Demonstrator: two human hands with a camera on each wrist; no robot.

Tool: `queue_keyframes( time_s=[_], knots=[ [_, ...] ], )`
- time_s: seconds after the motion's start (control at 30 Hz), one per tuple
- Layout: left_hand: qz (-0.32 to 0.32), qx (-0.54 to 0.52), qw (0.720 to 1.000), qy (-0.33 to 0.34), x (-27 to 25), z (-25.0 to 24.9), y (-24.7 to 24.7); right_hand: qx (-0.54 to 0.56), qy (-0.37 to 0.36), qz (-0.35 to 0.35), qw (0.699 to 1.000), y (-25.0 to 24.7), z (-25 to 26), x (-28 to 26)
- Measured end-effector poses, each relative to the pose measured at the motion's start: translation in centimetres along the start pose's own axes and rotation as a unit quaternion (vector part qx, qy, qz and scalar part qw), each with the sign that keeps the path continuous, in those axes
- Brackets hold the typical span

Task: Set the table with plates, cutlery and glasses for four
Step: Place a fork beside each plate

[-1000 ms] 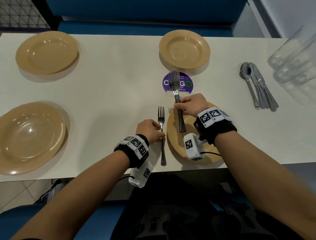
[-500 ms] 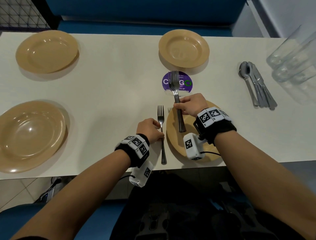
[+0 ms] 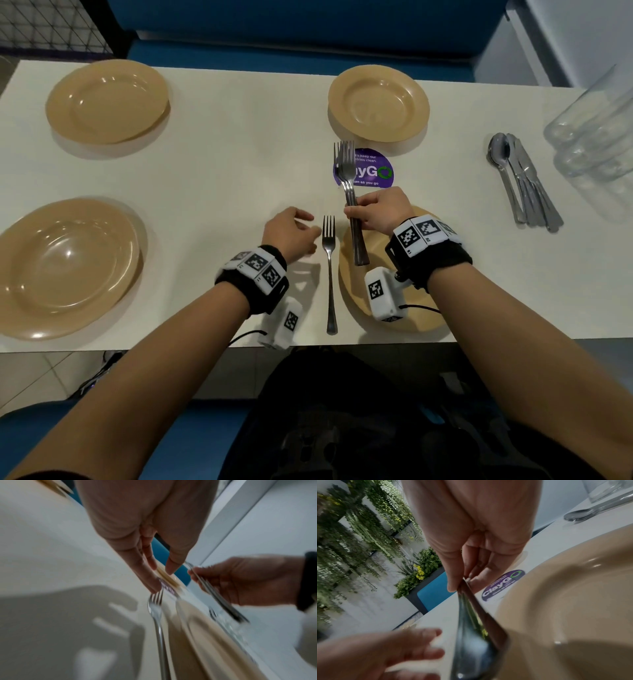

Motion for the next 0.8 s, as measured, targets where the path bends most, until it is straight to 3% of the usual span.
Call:
queue_keyframes(
  time_s=[0.2,0.33,0.6,0.8],
  knots=[
    [0.011,-0.108,0.994,0.008,2.5,-2.2,-3.1,0.005,-0.038,0.043,0.998,3.9,4.3,-0.6],
    [0.01,-0.114,0.992,0.044,3.9,-1.3,-6.7,0.03,-0.051,0.072,0.996,8.2,7.7,-1.6],
    [-0.034,-0.164,0.985,0.043,9.3,3.3,-21.1,0.071,-0.046,0.092,0.992,21.0,16.1,-3.2],
    [-0.042,-0.103,0.994,0.019,11.2,7.4,-31.4,0.054,-0.05,0.069,0.995,28.2,19.6,-4.7]
  ],
)
Point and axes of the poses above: each hand's wrist, its own x-axis towards the middle knuckle, its own y-axis out of the palm, z = x × y, the point moved 3 cm from there along x, towards the middle knuckle, and after that the axes turned 10 degrees about -z, right-handed, at the moved point
